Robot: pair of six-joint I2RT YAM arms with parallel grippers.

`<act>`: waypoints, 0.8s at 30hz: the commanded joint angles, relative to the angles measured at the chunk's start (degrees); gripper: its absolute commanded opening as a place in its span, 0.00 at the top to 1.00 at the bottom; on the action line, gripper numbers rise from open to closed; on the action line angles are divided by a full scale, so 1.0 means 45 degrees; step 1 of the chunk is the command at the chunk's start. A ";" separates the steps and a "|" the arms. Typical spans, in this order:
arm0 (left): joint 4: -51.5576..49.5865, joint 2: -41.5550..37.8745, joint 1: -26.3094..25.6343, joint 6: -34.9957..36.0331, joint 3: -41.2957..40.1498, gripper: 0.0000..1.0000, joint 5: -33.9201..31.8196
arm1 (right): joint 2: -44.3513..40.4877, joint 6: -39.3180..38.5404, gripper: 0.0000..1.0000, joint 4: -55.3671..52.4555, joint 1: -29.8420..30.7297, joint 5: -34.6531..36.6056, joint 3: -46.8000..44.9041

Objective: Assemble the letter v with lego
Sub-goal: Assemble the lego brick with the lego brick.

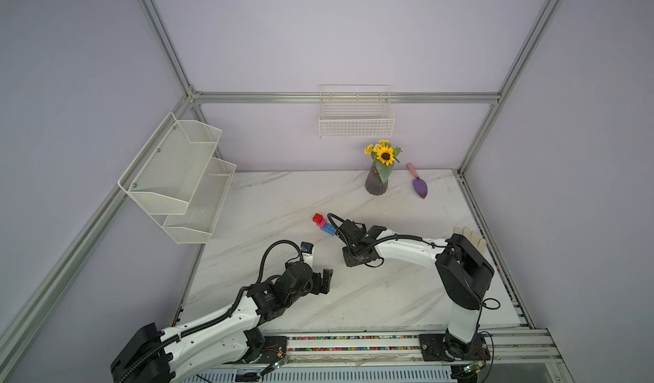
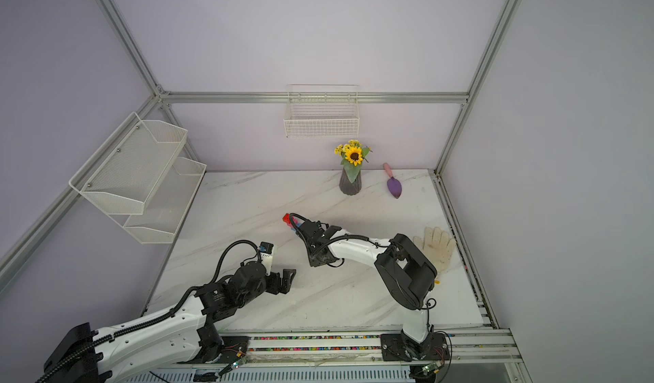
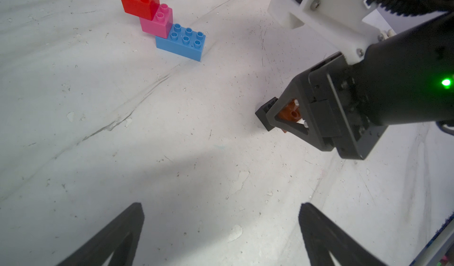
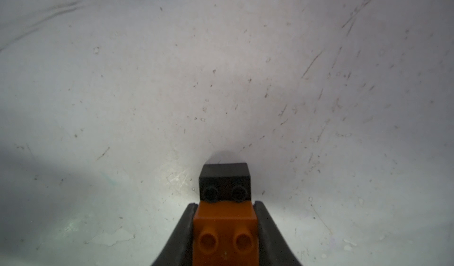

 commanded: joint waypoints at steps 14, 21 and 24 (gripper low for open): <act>-0.0295 -0.0412 -0.0074 -0.0266 0.0476 0.00 -0.0470 | 0.2050 0.0857 0.93 -0.1406 0.0909 -0.1120 -0.1769; -0.0511 -0.0539 -0.0078 -0.0339 0.0508 0.00 -0.0488 | 0.2617 0.0151 0.93 -0.0735 0.0901 -0.1674 -0.1782; -0.0627 -0.0627 -0.0082 -0.0377 0.0493 0.00 -0.0510 | 0.2791 -0.0387 0.93 -0.0505 0.0907 -0.1831 -0.1963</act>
